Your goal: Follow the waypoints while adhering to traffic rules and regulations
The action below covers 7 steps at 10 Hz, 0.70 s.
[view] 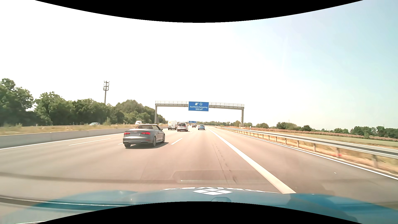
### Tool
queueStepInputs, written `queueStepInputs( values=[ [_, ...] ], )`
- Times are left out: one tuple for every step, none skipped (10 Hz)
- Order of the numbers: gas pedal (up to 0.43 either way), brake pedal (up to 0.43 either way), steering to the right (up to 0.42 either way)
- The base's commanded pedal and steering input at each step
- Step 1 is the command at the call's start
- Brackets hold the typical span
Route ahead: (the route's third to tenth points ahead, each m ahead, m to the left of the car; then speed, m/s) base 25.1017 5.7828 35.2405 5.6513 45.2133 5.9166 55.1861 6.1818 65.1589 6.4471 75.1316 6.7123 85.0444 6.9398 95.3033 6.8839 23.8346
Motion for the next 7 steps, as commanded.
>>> queueStepInputs(
  values=[
    [0.319,0.000,-0.002],
    [0.319,0.000,-0.001],
    [0.319,0.000,-0.001],
    [0.319,0.000,-0.001],
    [0.319,0.000,-0.001],
    [0.319,0.000,-0.002],
    [0.319,0.000,-0.002]
  ],
)
